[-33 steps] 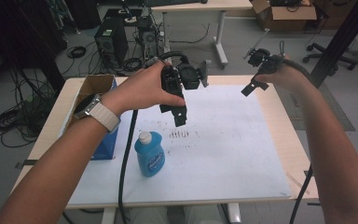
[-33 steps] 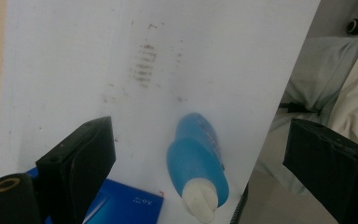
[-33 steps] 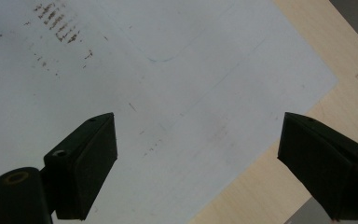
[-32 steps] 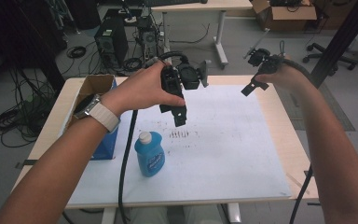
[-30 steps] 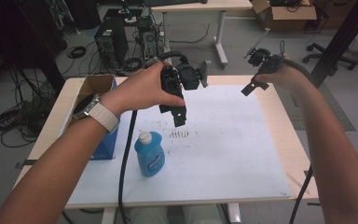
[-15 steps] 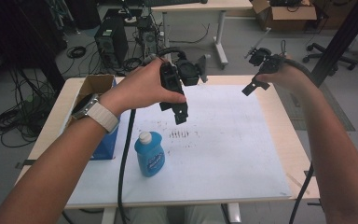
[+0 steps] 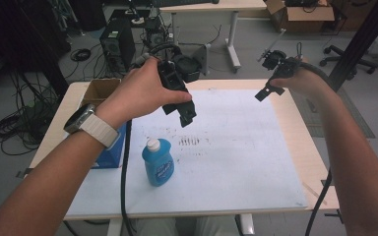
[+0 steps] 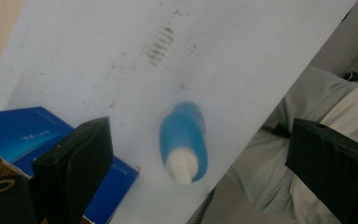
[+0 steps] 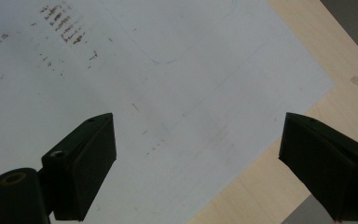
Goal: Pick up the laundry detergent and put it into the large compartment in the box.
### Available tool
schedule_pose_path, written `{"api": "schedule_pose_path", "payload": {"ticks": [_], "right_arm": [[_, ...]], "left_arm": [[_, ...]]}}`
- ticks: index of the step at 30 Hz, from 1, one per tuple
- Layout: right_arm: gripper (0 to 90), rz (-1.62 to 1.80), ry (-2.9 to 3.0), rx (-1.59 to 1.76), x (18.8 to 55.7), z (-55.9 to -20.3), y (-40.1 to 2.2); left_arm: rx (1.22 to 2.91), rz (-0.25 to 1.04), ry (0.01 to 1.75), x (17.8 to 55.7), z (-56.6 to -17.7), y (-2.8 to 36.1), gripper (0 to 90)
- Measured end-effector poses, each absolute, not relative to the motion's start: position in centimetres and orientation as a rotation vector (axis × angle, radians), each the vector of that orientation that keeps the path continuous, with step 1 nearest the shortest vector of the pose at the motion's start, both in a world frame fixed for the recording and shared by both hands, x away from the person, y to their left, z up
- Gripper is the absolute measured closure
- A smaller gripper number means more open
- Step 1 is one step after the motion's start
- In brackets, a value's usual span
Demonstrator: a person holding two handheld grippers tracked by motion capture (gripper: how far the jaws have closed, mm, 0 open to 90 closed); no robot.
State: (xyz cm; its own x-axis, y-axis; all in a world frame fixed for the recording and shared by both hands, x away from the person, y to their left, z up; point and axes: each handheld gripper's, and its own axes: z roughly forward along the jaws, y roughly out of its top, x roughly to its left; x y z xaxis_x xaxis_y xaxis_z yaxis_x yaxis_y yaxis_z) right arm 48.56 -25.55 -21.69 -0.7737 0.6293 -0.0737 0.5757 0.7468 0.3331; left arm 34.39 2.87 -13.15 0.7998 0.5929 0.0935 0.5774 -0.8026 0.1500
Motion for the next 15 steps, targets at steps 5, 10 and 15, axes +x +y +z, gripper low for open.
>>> {"api": "schedule_pose_path", "payload": {"ticks": [5,10,15], "right_arm": [[10.9,0.442,2.769,0.95,48.5,-21.8,-25.1],[10.9,0.439,2.776,0.944,48.5,-21.9,-24.8],[10.9,0.445,2.78,0.94,48.5,-22.0,-24.6]], "left_arm": [[2.858,0.17,1.022,34.3,-13.6,3.6,7.8],[2.845,0.162,1.098,34.4,-14.0,4.2,7.4],[2.816,0.157,1.156,34.5,-14.4,4.9,7.2]]}}
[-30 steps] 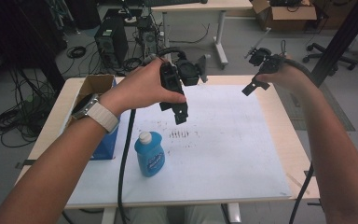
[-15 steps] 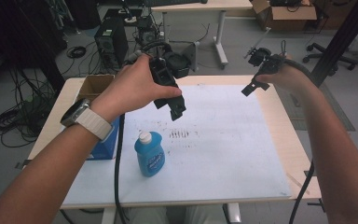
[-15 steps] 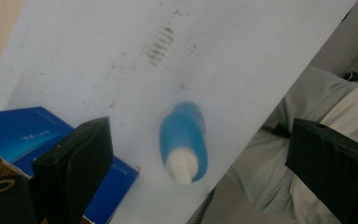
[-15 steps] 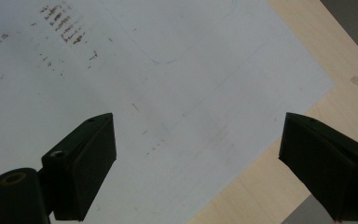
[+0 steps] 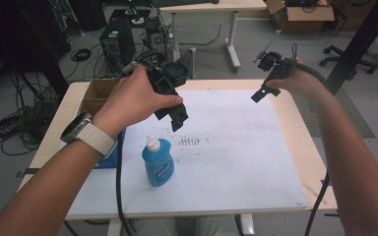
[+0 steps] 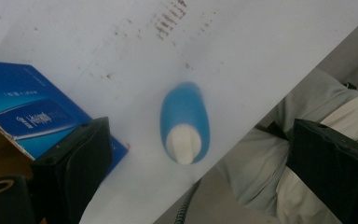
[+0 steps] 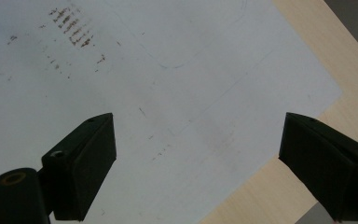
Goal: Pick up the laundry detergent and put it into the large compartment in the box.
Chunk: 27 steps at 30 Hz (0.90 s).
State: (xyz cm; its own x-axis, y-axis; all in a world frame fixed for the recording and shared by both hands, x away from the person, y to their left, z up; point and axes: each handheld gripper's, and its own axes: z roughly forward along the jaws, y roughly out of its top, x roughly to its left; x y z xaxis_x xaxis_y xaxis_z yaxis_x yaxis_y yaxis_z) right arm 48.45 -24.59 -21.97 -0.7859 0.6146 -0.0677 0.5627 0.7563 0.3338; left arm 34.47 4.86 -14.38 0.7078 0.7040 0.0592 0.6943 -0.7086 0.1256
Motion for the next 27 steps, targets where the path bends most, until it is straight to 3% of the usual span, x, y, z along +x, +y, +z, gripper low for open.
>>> {"api": "schedule_pose_path", "payload": {"ticks": [27], "right_arm": [[10.9,0.443,2.782,0.94,48.5,-22.2,-24.5]], "left_arm": [[2.808,0.049,1.278,34.8,-18.7,7.0,7.0]]}}
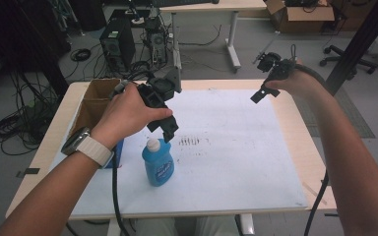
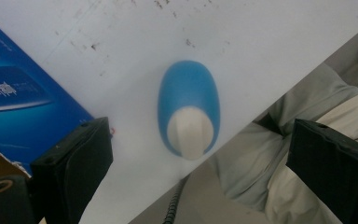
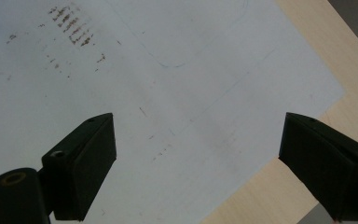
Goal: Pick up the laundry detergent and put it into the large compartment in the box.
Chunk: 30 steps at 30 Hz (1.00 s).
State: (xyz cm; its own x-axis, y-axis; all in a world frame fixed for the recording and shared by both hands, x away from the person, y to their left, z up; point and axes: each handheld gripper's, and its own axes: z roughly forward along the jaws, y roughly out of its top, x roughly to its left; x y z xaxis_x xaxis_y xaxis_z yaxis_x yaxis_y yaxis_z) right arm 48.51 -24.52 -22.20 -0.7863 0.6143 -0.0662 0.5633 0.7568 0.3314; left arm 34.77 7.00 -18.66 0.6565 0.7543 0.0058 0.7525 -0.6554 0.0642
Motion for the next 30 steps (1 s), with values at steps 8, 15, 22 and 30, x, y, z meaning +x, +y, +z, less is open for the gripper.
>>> {"api": "schedule_pose_path", "payload": {"ticks": [8,15,22,30], "right_arm": [[10.9,0.44,2.785,0.936,48.5,-22.3,-24.3],[10.9,0.432,2.787,0.936,48.6,-22.4,-24.3],[11.0,0.432,2.792,0.931,48.6,-22.5,-23.9],[10.9,0.432,2.792,0.929,48.7,-22.6,-23.8]], "left_arm": [[2.79,0.059,1.283,34.6,-20.1,7.4,7.3],[2.789,0.046,1.28,34.4,-21.4,7.4,7.6],[2.795,0.028,1.267,34.4,-22.7,7.4,7.6],[2.791,0.014,1.272,34.4,-24.0,7.6,7.6]]}}
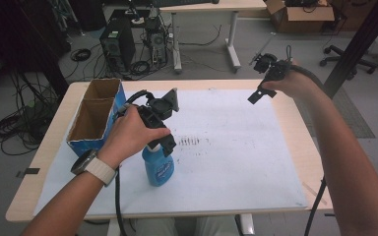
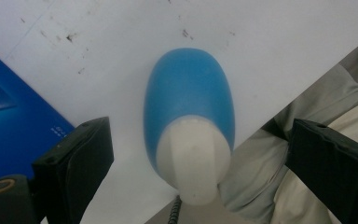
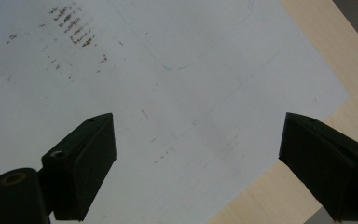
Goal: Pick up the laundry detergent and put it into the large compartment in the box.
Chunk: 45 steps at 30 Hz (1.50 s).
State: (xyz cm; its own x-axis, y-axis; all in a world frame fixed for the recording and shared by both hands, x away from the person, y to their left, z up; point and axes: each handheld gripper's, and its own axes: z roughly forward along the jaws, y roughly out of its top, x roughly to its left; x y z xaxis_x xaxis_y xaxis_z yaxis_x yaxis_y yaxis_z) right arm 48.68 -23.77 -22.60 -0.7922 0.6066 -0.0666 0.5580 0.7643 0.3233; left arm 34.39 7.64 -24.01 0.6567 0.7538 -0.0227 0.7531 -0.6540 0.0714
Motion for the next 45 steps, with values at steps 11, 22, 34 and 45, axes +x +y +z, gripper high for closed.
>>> {"api": "schedule_pose_path", "payload": {"ticks": [11,22,34,45], "right_arm": [[10.9,0.431,2.791,0.929,48.7,-22.6,-23.7],[10.9,0.429,2.795,0.923,48.7,-22.7,-23.4],[10.9,0.434,2.794,0.923,48.7,-22.7,-23.4],[10.9,0.437,2.793,0.923,48.7,-22.6,-23.4]], "left_arm": [[2.777,0.005,1.28,34.4,-25.2,7.7,7.6],[2.766,-0.007,1.296,34.4,-26.7,8.0,7.7],[2.751,-0.015,1.3,34.4,-27.7,7.9,8.2],[2.761,-0.012,1.299,34.5,-28.2,7.8,12.6]]}}
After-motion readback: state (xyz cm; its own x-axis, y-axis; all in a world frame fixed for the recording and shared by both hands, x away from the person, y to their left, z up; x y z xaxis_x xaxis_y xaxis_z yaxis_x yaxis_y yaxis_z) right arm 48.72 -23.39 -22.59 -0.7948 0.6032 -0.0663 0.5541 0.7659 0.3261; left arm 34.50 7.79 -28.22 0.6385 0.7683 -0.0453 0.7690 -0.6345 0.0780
